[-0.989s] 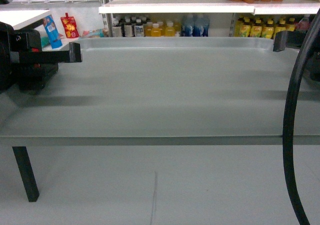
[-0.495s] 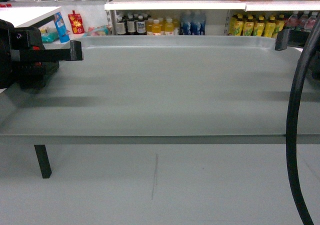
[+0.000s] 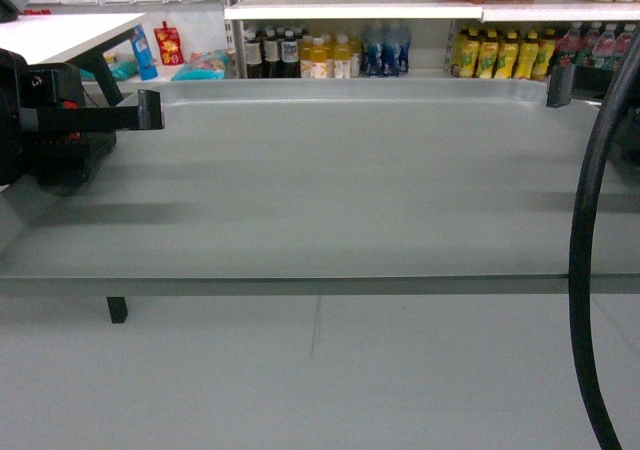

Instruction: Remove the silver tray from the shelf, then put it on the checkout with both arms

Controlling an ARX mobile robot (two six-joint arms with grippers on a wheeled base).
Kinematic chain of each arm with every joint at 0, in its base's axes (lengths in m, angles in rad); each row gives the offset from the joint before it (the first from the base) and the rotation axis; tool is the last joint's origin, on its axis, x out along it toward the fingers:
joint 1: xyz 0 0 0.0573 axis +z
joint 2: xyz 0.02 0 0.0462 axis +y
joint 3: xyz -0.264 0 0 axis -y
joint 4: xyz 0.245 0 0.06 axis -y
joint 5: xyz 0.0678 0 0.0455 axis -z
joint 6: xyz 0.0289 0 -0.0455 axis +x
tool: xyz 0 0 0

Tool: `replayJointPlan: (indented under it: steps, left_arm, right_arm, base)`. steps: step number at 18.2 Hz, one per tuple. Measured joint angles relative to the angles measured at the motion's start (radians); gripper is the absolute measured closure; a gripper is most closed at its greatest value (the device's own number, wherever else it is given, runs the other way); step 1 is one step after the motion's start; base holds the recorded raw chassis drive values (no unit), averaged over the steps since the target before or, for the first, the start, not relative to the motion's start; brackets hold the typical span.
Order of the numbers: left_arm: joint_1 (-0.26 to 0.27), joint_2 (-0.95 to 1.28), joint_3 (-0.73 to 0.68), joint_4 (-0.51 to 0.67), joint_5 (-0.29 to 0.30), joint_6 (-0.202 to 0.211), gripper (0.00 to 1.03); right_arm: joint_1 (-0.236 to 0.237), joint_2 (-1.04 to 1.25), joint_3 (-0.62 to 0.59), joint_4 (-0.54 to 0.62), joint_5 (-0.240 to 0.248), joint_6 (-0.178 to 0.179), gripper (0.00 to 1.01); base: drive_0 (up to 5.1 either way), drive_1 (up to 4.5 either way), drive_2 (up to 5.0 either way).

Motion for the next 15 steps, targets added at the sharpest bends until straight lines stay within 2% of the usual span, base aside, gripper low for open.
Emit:
replayJointPlan:
  steps: [9, 15]
  left_arm:
    - [0.0, 0.0, 0.0, 0.003, 0.001, 0.0, 1.0]
    - [-0.002, 0.0, 0.0, 0.004, 0.0, 0.0, 1.0]
  right_arm:
    - [-0.001, 0.0, 0.0, 0.004, 0.0, 0.0, 0.98]
    - [-0.002, 0.0, 0.0, 0.004, 0.0, 0.0, 0.98]
  base:
    - [0.0, 0.0, 0.0]
    - [-4.5, 2.34, 2.3]
